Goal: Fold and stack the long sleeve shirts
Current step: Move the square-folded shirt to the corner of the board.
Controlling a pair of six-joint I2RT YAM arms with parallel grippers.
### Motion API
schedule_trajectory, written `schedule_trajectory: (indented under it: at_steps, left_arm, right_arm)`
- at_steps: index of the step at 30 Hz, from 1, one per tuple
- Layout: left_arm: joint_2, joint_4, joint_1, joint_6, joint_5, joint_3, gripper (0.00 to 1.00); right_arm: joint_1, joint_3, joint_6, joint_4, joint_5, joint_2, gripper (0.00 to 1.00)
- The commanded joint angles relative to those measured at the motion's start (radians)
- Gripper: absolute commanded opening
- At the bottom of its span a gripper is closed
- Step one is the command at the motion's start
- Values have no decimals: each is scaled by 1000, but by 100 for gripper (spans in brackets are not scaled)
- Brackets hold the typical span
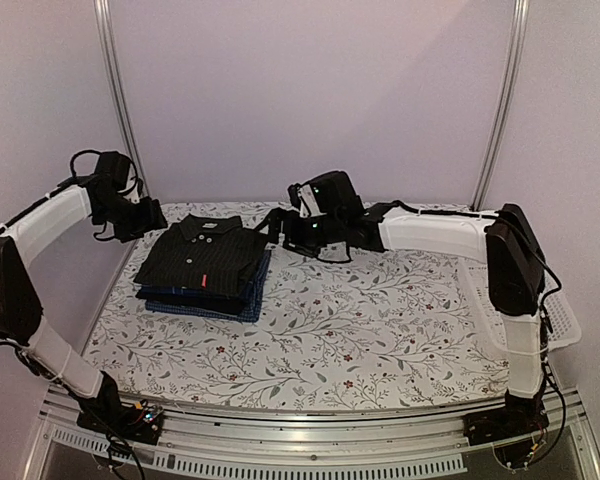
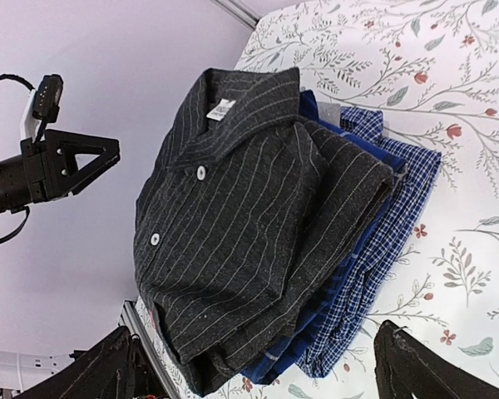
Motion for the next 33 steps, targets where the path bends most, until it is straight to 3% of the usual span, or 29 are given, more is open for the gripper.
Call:
schedule_trajectory:
  at_steps: [1, 9, 12, 17, 26, 33]
  left_arm:
    - [-66, -6, -154, -52, -41, 30, 74]
    - [-35, 101, -489, -188, -80, 36, 82]
    - [38, 135, -589, -211, -84, 69, 90]
    - [222, 145, -715, -223, -121, 173, 92]
    - [532, 183, -767, -216, -104, 311, 92]
    - [648, 198, -764, -211, -127, 346, 92]
  right_arm:
    - [-2, -83, -83, -35, 110, -146, 99]
    - [-13, -293, -140, -58, 268, -380, 99]
    - [-14, -371, -146, -68, 338, -477, 99]
    - [-16, -480, -140, -91, 413, -608, 99]
    - [-18, -633, -98, -115, 443, -738, 99]
    - [-18, -686, -77, -128, 446, -786, 99]
